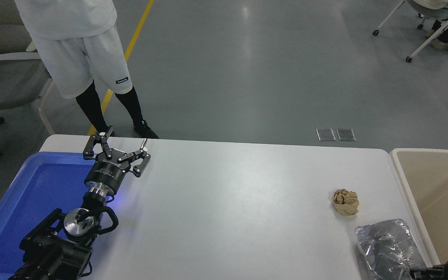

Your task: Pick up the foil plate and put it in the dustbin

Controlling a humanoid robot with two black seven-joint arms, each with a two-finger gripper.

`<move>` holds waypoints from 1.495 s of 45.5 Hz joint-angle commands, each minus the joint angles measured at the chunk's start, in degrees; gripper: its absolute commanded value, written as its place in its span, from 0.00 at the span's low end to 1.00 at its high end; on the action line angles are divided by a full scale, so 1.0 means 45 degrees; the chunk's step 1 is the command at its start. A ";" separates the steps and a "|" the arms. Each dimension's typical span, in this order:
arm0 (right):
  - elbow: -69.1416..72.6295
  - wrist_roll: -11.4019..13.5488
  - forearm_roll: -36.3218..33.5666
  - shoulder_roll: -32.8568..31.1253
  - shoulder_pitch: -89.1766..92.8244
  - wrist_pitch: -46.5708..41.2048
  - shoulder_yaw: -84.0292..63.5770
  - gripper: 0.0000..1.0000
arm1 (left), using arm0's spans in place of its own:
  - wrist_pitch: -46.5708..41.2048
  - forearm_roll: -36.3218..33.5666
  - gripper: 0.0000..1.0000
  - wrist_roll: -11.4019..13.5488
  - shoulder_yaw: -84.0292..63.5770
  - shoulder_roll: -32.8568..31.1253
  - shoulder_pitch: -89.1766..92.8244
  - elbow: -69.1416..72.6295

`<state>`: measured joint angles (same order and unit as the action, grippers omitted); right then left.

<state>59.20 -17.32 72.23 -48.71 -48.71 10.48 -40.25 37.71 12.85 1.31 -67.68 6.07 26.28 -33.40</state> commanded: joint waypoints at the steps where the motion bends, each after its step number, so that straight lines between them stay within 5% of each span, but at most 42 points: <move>1: 0.0672 -0.0272 0.0082 -0.0853 -0.0620 -0.0102 -0.0119 0.00 | 0.0000 -0.0004 0.99 -0.0019 0.0000 -0.0002 0.0000 0.0000; 9: 0.1843 -0.1580 0.1174 -0.2044 -0.1342 -0.0180 -0.0197 0.00 | 0.0000 -0.0004 0.99 -0.0019 0.0000 -0.0002 0.0000 0.0000; 17: 0.3307 -0.1620 0.1351 -0.3509 -0.2532 -0.0920 -0.0217 0.00 | 0.0000 -0.0004 0.99 -0.0019 0.0000 -0.0002 0.0000 0.0000; 32: 0.4794 -0.1601 0.1312 -0.5424 -0.6595 -0.5920 -0.0217 0.00 | 0.0000 -0.0004 0.99 -0.0019 0.0000 0.0017 0.0000 0.0000; 51: 0.4463 -0.1464 0.1371 -0.4391 -1.0384 -0.9983 -0.0197 0.00 | 0.0000 -0.0004 0.99 -0.0019 0.0000 -0.0002 0.0000 -0.0019; 68: 0.4072 -0.1484 0.1001 -0.1891 -1.3118 -1.2328 -0.0626 0.00 | 0.0000 -0.0004 0.99 -0.0019 0.0000 0.0017 0.0000 0.0000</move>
<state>78.04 -23.99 77.80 -63.52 -98.86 -38.11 -41.39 37.71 12.84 1.22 -67.68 6.08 26.28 -33.41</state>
